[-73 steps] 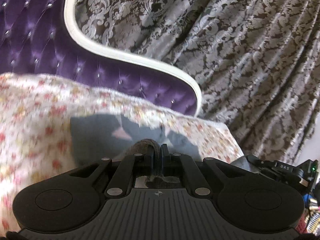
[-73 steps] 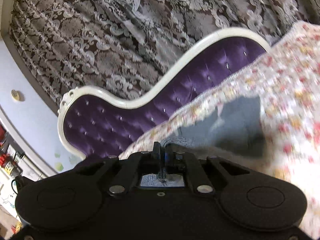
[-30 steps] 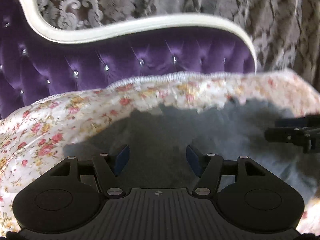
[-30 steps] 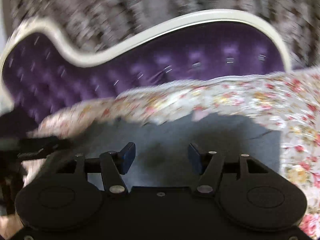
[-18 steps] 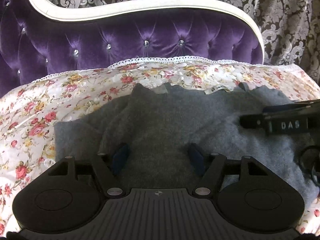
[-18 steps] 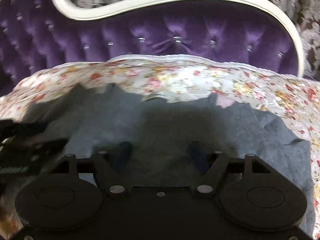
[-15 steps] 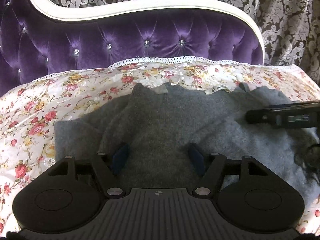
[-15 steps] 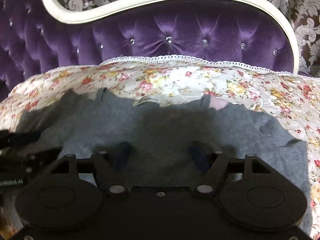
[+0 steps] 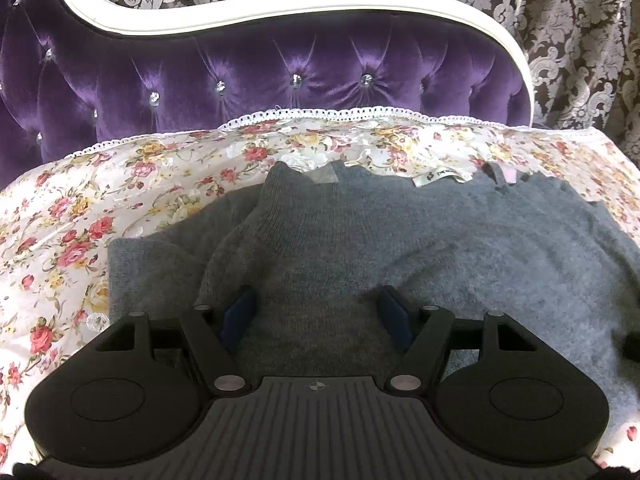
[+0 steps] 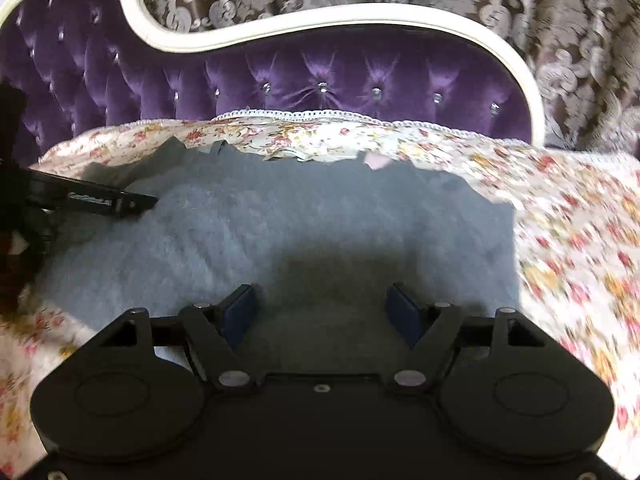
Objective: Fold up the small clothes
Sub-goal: 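Smooth the flipped sweater flat with both open tools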
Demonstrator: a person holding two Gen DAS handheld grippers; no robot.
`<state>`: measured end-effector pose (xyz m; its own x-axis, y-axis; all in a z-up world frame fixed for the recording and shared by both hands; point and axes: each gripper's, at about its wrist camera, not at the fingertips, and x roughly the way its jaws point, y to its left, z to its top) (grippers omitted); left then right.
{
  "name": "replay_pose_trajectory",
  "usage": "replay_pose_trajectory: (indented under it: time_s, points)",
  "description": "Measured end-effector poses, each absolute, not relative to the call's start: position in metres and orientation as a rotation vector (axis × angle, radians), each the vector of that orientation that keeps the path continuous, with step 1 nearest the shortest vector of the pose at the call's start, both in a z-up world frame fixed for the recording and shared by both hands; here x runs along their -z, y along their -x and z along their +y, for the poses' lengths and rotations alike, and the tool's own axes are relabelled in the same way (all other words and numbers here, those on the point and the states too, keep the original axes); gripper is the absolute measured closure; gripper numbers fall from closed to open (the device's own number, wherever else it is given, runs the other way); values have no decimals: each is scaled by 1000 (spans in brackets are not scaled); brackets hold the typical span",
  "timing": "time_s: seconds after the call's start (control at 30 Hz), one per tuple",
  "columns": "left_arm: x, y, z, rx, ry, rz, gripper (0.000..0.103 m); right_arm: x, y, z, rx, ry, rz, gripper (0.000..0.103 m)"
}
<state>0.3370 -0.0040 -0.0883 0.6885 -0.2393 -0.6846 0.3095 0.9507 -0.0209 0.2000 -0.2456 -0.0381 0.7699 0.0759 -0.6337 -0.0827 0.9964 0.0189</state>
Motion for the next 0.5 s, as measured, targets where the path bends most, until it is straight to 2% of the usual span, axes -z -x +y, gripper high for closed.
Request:
replay_pose_trajectory:
  time_s: [0.27,0.5]
  points:
    - [88,-341,-4,312,-103,768,35,21,-174,-293,-49,-243,546,24]
    - [88,-341,-5,300,-102,764,34,28,-199,-357,12,-395,633,17]
